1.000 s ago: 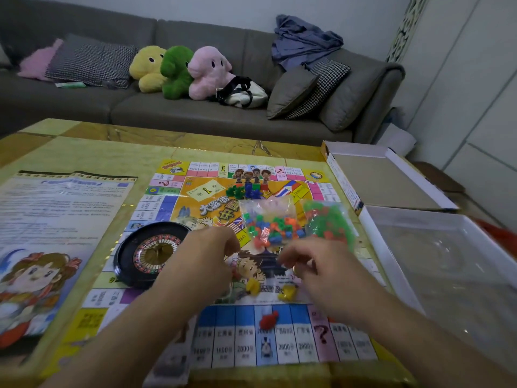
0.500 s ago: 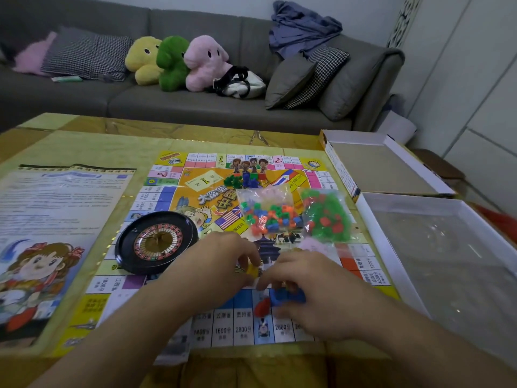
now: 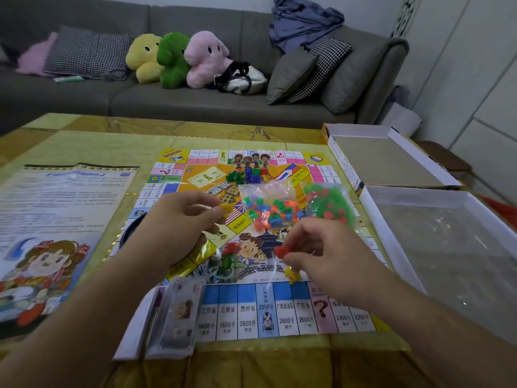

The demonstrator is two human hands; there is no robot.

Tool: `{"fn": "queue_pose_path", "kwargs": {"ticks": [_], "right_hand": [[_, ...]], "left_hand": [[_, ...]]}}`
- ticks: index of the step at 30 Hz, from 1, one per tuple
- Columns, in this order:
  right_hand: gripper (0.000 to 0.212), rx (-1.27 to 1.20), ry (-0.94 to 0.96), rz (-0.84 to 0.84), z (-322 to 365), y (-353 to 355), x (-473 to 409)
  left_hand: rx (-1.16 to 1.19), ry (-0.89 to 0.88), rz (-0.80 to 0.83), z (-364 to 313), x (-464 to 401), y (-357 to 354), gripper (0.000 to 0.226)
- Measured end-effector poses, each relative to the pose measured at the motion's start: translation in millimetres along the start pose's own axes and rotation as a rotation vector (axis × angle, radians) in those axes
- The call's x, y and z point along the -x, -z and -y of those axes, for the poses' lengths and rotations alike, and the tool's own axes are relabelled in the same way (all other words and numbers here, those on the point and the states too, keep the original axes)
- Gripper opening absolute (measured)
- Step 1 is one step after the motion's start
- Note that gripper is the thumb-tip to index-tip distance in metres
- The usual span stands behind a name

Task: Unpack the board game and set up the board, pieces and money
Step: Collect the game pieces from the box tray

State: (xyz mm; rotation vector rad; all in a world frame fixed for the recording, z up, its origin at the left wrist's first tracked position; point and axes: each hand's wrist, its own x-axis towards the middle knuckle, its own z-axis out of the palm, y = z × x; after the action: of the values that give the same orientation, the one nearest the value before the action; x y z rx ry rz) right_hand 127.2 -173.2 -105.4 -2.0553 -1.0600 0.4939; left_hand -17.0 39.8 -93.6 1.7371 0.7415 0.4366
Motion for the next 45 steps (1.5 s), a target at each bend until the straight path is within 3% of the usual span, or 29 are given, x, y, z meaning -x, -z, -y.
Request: {"fn": "queue_pose_path", "kwargs": {"ticks": [5, 11, 14, 17, 23, 30, 33, 36, 40, 43, 45], "right_hand": [[0.017, -0.101, -0.036, -0.028, 1.2, -0.9, -2.5], [0.016, -0.035, -0.072, -0.087, -1.9, -2.0, -4.6], [0.014, -0.008, -0.078, -0.105, -3.3, -1.2, -6.2], [0.011, 0.043, -0.096, -0.103, -2.8, -1.1, -8.0], [0.001, -0.308, -0.159, -0.038, 9.9, 2.2, -6.5], [0.009, -0.390, -0.177, -0.120, 11.7, 7.8, -15.5], [0.009, -0.376, -0.178, -0.166, 17.5, 11.7, -43.7], [0.007, -0.214, -0.149, -0.239, 23.5, 12.2, -91.1], [0.012, 0.121, -0.081, -0.374, 13.2, 10.5, -165.7], [0.013, 0.314, -0.102, -0.355, -1.8, 5.9, -201.9], [0.016, 0.371, -0.126, -0.333, -12.7, 0.3, -217.7]], "left_hand": [[-0.020, 0.013, 0.098, -0.6, 1.7, -9.7, 0.006], [-0.355, -0.102, 0.199, 10.5, 4.8, -33.0, 0.003], [-0.486, -0.188, 0.192, 14.5, 6.6, -44.1, 0.003], [-0.458, -0.202, 0.153, 11.1, 6.7, -46.3, 0.003], [-0.525, -0.204, 0.172, 8.0, 11.1, -43.6, 0.004], [-0.827, -0.275, 0.218, 9.3, 16.8, -52.7, 0.009], [-0.848, -0.288, 0.254, 11.6, 14.7, -52.3, 0.006], [-0.774, -0.278, 0.279, 10.1, 11.4, -51.2, 0.008], [-0.589, -0.264, 0.066, -5.9, -15.3, -40.6, 0.008], [-0.591, -0.237, -0.147, -15.4, -53.2, -28.3, 0.010], [-0.638, -0.213, -0.202, -14.8, -81.3, -23.7, 0.011]]}}
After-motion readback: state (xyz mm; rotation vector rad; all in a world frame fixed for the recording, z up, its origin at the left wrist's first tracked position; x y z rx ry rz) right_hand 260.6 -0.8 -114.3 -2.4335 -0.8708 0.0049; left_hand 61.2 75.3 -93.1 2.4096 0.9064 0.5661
